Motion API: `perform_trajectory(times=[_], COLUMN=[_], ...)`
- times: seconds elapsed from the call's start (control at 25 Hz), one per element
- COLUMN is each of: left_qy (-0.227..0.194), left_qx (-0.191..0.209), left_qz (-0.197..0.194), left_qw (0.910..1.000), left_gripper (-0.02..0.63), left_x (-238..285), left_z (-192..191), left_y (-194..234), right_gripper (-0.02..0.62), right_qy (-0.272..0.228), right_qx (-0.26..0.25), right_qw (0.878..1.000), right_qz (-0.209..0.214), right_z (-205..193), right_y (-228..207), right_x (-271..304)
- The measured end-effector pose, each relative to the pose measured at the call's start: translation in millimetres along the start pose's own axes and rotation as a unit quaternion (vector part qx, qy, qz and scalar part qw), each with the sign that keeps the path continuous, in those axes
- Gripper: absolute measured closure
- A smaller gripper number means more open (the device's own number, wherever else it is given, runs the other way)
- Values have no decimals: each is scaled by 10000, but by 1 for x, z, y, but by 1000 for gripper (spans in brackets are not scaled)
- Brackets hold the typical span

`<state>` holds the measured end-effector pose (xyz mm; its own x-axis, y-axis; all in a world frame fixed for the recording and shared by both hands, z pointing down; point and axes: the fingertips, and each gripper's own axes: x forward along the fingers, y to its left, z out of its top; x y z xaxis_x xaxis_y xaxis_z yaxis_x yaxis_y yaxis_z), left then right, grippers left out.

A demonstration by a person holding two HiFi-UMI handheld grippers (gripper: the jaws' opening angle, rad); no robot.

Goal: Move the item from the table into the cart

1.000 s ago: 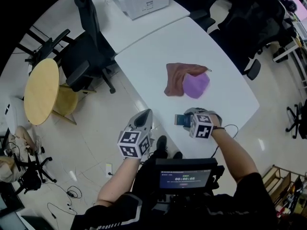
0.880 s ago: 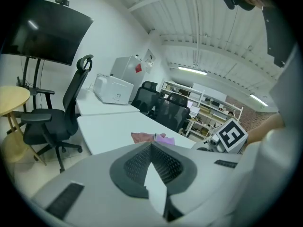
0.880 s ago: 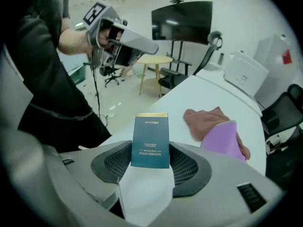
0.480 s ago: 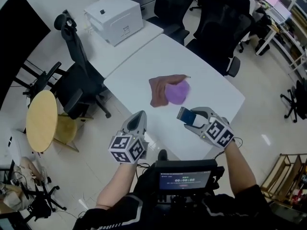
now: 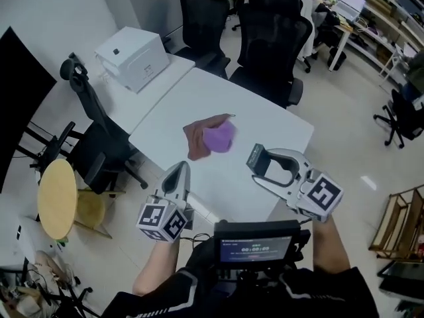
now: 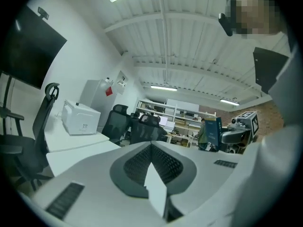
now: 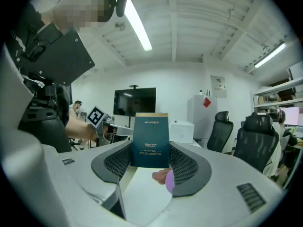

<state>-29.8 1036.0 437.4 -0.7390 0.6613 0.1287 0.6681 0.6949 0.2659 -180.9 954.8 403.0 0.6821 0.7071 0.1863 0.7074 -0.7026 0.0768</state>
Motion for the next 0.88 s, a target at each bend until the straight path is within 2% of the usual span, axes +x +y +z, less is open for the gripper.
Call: perform_trajectory(times=[0.08, 0.24, 0.4, 0.52, 0.6, 0.72, 0.8, 0.88], left_qy=[-105, -316, -310, -199, -170, -98, 68, 290], left_qx=[147, 165, 143, 243, 219, -11, -55, -31], left_qz=[-158, -585, -1055, -1491, -1980, -2736, -3175, -3604], left_qw=[9997, 9976, 9938, 9883, 9798, 9618, 9482, 9323], left_gripper=[612, 612, 612, 612, 612, 612, 612, 612], left_x=[0, 15, 56, 74, 87, 96, 104, 110], left_z=[9, 18, 14, 7, 7, 4, -6, -18], left_y=[-25, -79, -134, -196, -239, -288, -306, -320], right_gripper=[350, 350, 350, 350, 350, 350, 350, 350], right_qy=[-199, -357, -606, -408, -381, -353, -236, -348], right_qx=[-67, -83, -274, -359, -247, -31, 139, 332], right_qw=[9997, 9976, 9896, 9808, 9699, 9475, 9287, 9050], right_qz=[-128, -580, -1277, -1871, -2394, -3179, -3698, -4228], right_z=[11, 14, 16, 6, 4, 1, -7, -13], right_y=[4, -1, -30, -32, -31, -21, -16, -10], right_x=[-28, -74, -137, -203, -245, -293, -314, -333])
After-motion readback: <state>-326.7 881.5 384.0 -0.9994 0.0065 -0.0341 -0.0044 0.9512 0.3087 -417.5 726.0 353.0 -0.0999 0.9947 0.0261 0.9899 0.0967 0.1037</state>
